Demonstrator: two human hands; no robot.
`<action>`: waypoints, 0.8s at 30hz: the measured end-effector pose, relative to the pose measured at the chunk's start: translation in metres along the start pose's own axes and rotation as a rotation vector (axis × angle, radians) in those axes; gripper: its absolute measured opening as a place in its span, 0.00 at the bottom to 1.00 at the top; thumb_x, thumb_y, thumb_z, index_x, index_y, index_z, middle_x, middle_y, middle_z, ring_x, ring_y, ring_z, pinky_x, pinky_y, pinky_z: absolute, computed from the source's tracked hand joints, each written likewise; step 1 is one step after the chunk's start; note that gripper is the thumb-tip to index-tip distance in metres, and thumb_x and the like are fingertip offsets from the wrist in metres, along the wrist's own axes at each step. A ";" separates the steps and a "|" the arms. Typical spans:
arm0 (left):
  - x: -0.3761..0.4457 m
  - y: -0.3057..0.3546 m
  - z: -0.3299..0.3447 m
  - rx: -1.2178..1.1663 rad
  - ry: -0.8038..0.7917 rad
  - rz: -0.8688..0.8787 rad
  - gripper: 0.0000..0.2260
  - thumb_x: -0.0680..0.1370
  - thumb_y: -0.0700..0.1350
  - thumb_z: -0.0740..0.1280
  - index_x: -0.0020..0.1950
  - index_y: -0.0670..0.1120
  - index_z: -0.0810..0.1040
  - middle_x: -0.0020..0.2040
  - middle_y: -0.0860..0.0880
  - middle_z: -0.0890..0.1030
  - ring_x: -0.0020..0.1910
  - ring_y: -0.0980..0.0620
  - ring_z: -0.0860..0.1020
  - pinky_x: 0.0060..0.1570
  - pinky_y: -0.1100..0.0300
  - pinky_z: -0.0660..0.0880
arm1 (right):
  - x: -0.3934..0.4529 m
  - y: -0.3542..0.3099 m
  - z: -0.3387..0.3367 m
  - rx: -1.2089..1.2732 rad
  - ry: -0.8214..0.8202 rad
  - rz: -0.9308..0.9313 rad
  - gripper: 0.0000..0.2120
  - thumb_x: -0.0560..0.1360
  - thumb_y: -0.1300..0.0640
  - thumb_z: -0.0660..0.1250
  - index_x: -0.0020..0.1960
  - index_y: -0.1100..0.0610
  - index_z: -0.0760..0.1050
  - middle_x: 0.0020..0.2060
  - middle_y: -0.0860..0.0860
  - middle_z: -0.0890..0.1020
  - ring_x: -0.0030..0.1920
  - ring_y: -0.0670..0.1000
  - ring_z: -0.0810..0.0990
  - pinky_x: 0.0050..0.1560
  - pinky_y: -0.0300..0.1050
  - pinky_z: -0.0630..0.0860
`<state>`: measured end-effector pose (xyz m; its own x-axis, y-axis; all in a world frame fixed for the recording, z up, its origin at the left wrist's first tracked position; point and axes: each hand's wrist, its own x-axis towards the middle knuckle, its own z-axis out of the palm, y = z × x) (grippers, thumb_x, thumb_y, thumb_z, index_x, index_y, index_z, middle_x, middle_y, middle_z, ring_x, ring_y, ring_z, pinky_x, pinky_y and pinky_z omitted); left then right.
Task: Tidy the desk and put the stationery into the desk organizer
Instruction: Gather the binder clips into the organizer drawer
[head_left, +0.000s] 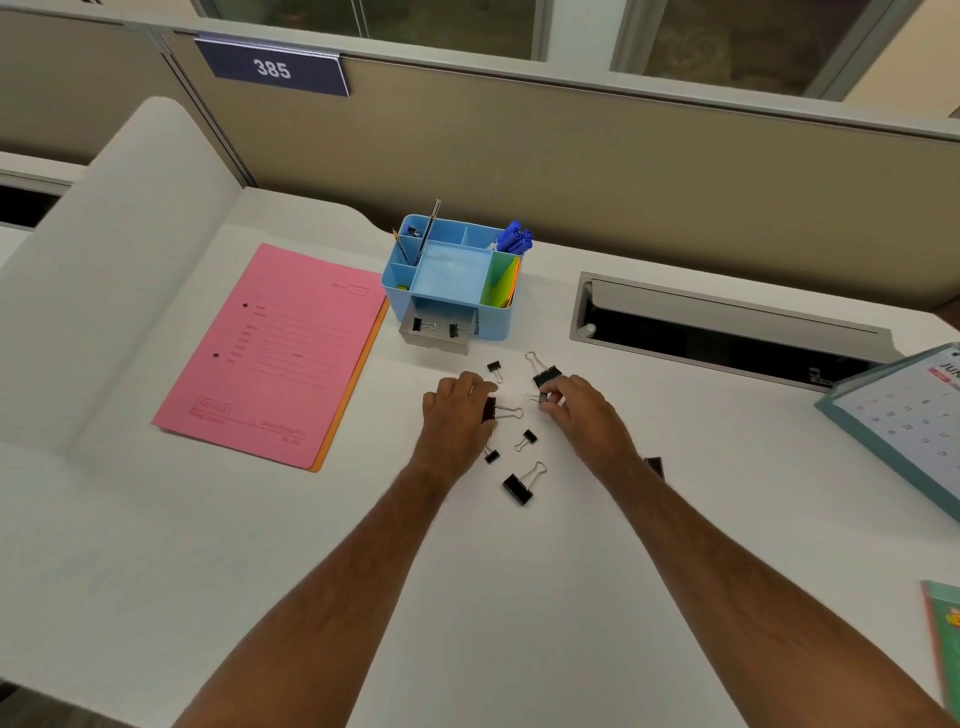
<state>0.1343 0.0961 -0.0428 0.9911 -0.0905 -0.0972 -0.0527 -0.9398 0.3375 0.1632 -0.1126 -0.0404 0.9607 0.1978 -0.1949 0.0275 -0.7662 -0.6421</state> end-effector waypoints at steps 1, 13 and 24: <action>-0.003 0.001 0.000 -0.019 0.019 -0.018 0.21 0.81 0.51 0.70 0.72 0.50 0.73 0.71 0.48 0.72 0.69 0.46 0.70 0.65 0.51 0.68 | 0.002 -0.004 -0.001 0.021 0.020 -0.021 0.10 0.82 0.53 0.67 0.61 0.53 0.78 0.53 0.47 0.78 0.48 0.46 0.76 0.49 0.41 0.71; -0.057 -0.021 0.024 -0.235 0.169 -0.029 0.09 0.78 0.42 0.68 0.58 0.48 0.78 0.54 0.51 0.77 0.53 0.50 0.73 0.54 0.53 0.75 | 0.066 -0.099 -0.011 0.015 0.099 -0.223 0.09 0.79 0.50 0.70 0.59 0.50 0.79 0.47 0.41 0.74 0.42 0.42 0.74 0.38 0.34 0.66; -0.064 -0.027 0.031 -0.282 0.143 -0.070 0.11 0.77 0.41 0.69 0.59 0.48 0.79 0.55 0.52 0.77 0.54 0.50 0.73 0.55 0.53 0.74 | 0.097 -0.128 0.009 -0.118 0.049 -0.189 0.12 0.79 0.51 0.69 0.62 0.50 0.81 0.52 0.49 0.82 0.47 0.49 0.79 0.46 0.47 0.77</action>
<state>0.0686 0.1172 -0.0744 0.9993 0.0372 -0.0031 0.0320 -0.8122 0.5826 0.2499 0.0104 0.0159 0.9476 0.3168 -0.0414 0.2375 -0.7852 -0.5719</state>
